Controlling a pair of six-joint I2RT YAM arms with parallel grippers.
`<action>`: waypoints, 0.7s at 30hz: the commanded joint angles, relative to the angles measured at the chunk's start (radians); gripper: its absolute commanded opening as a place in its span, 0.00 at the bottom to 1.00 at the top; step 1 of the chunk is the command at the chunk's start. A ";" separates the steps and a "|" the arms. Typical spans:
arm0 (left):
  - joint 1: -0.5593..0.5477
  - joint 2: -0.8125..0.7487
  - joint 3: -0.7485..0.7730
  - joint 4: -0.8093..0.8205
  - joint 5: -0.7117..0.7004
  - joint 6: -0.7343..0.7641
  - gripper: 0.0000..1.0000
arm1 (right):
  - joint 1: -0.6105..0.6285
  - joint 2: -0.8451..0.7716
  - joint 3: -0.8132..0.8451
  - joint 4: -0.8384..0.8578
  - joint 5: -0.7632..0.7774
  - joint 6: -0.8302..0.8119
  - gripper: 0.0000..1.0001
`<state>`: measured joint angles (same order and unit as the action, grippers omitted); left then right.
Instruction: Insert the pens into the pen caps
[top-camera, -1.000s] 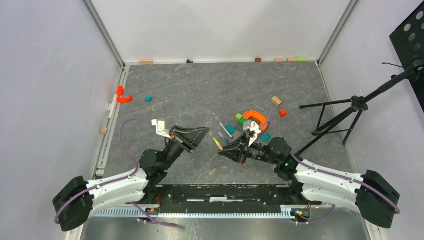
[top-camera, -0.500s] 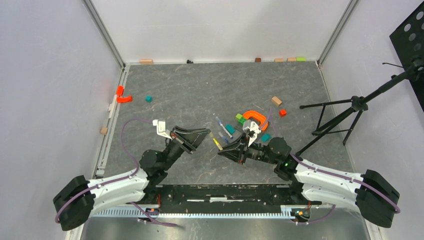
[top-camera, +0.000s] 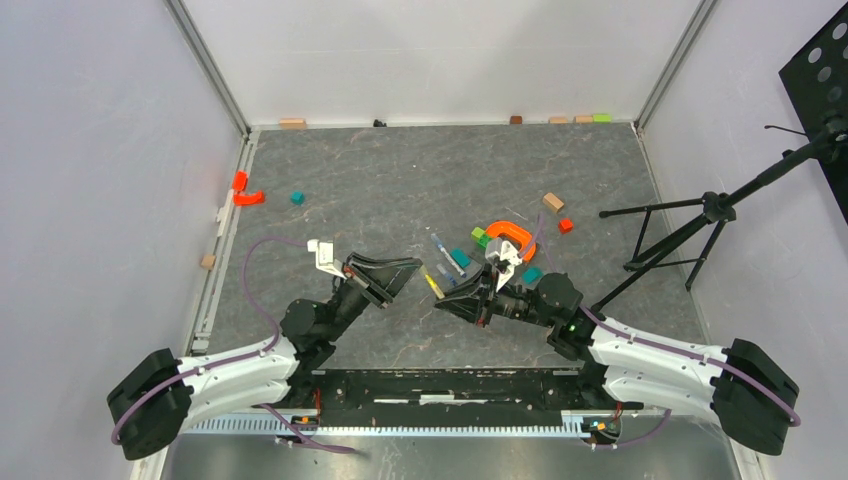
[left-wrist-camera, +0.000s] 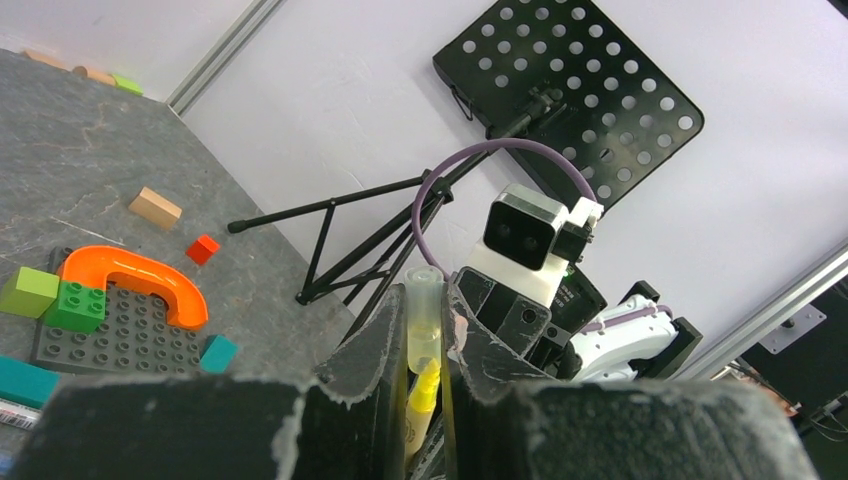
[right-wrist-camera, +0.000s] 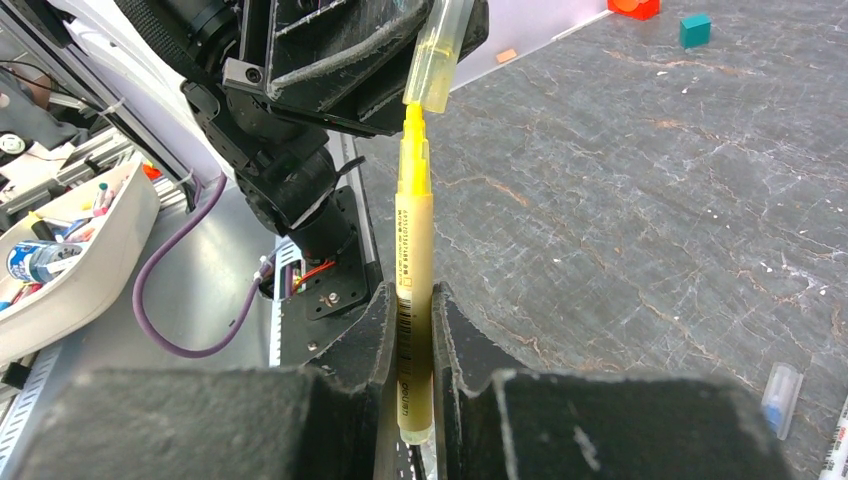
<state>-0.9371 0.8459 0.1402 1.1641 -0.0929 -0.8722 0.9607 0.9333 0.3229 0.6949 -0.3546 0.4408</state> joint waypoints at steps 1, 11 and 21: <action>0.006 0.004 -0.005 0.064 0.016 -0.024 0.02 | 0.008 0.005 0.045 0.038 0.013 0.000 0.00; 0.007 -0.003 -0.010 0.064 0.015 -0.022 0.02 | 0.007 0.006 0.045 0.038 0.014 0.002 0.00; 0.007 0.004 -0.012 0.065 0.021 -0.028 0.02 | 0.007 0.007 0.056 0.038 0.016 0.001 0.00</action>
<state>-0.9371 0.8463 0.1402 1.1801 -0.0830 -0.8780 0.9623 0.9398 0.3279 0.6952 -0.3542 0.4412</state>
